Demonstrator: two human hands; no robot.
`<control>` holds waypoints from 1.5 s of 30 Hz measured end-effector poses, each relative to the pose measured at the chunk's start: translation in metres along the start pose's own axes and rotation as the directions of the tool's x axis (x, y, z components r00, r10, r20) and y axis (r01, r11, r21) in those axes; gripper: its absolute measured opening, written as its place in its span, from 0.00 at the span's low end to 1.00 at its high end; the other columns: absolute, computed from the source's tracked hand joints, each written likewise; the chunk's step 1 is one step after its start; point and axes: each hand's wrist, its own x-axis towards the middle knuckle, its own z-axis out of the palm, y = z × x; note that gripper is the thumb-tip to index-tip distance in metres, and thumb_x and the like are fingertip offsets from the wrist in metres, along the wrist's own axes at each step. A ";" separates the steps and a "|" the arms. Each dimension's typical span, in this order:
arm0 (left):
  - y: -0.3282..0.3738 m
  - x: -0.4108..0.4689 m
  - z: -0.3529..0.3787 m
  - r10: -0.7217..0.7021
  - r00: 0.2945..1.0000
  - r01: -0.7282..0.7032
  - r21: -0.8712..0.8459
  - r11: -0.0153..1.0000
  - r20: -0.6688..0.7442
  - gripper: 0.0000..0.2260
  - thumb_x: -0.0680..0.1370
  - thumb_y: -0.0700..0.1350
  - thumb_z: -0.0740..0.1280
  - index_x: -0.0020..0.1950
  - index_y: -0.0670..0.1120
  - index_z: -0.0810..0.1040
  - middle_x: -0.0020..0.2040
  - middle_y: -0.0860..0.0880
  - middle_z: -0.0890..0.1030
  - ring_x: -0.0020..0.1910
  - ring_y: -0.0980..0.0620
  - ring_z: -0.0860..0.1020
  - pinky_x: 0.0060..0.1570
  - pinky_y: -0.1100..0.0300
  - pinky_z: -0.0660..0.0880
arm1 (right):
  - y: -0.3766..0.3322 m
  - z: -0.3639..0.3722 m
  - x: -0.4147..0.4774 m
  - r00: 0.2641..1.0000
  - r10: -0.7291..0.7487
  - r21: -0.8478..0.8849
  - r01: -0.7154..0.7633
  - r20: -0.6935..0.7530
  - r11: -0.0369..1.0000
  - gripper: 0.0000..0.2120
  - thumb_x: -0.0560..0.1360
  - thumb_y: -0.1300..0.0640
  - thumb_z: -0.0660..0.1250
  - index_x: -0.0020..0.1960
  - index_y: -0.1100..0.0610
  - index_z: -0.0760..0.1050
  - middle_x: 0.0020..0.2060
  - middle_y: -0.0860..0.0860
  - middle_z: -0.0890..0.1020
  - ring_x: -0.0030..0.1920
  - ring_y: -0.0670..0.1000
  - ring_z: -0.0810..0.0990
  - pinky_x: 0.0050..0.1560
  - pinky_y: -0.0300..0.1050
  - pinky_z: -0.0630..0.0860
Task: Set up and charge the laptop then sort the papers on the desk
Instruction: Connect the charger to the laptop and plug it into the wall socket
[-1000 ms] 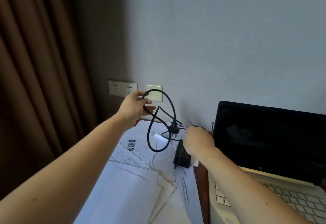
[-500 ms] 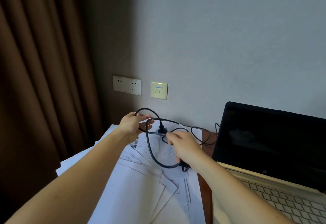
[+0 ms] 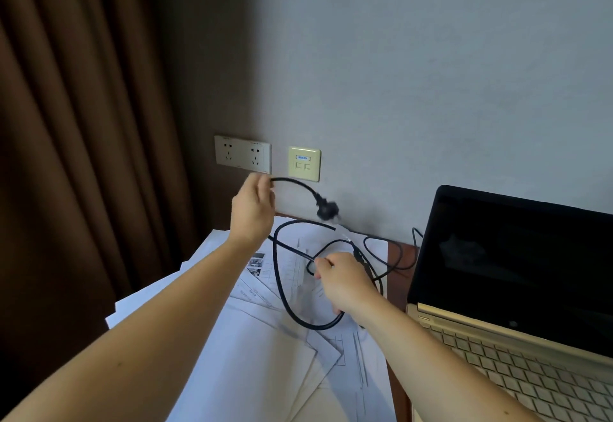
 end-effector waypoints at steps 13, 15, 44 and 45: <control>-0.030 -0.003 -0.002 -0.570 0.821 0.569 0.037 0.821 0.025 0.11 0.87 0.41 0.53 0.64 0.37 0.67 0.51 0.38 0.80 0.39 0.48 0.80 0.33 0.64 0.75 | 0.015 0.007 0.002 0.967 0.028 0.200 0.024 -0.253 0.980 0.20 0.82 0.53 0.57 0.47 0.71 0.72 0.32 0.56 0.72 0.32 0.54 0.68 0.34 0.49 0.69; -0.032 -0.002 -0.003 -0.610 0.790 0.609 0.049 0.792 0.051 0.11 0.86 0.39 0.55 0.64 0.35 0.70 0.50 0.39 0.80 0.39 0.48 0.79 0.35 0.62 0.75 | 0.016 0.004 0.001 0.961 0.059 0.248 0.010 -0.270 0.969 0.19 0.81 0.53 0.57 0.47 0.70 0.72 0.32 0.54 0.72 0.32 0.55 0.68 0.34 0.50 0.70; -0.036 0.008 0.063 -0.351 0.921 0.218 0.526 0.822 0.167 0.15 0.86 0.47 0.58 0.52 0.38 0.79 0.46 0.40 0.81 0.44 0.42 0.78 0.43 0.53 0.75 | -0.017 -0.108 -0.043 0.993 -0.069 0.890 -0.052 0.094 0.452 0.08 0.81 0.63 0.57 0.48 0.63 0.74 0.26 0.52 0.63 0.26 0.51 0.66 0.48 0.56 0.77; -0.041 0.008 0.062 -0.367 0.916 0.226 0.543 0.808 0.164 0.14 0.85 0.44 0.59 0.51 0.37 0.79 0.45 0.41 0.81 0.43 0.43 0.78 0.42 0.53 0.75 | -0.016 -0.110 -0.041 0.994 -0.077 0.898 -0.042 0.084 0.437 0.09 0.81 0.60 0.58 0.45 0.62 0.73 0.26 0.52 0.64 0.27 0.52 0.67 0.49 0.56 0.76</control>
